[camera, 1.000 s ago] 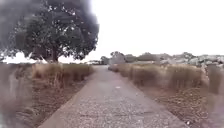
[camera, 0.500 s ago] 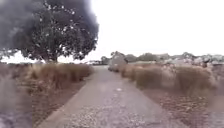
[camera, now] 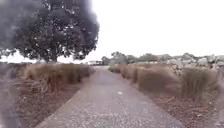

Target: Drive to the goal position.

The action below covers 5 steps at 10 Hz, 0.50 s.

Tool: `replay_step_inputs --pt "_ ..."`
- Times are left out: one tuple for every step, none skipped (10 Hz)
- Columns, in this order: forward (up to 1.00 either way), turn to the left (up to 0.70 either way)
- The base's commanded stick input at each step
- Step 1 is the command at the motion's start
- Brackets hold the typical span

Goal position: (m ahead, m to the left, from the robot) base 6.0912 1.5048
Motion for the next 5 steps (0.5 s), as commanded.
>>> replay_step_inputs --pt "0.50 0.00" --pt "0.50 0.00" --pt "0.50 0.00" --pt "0.50 0.00" --pt "0.50 0.00"
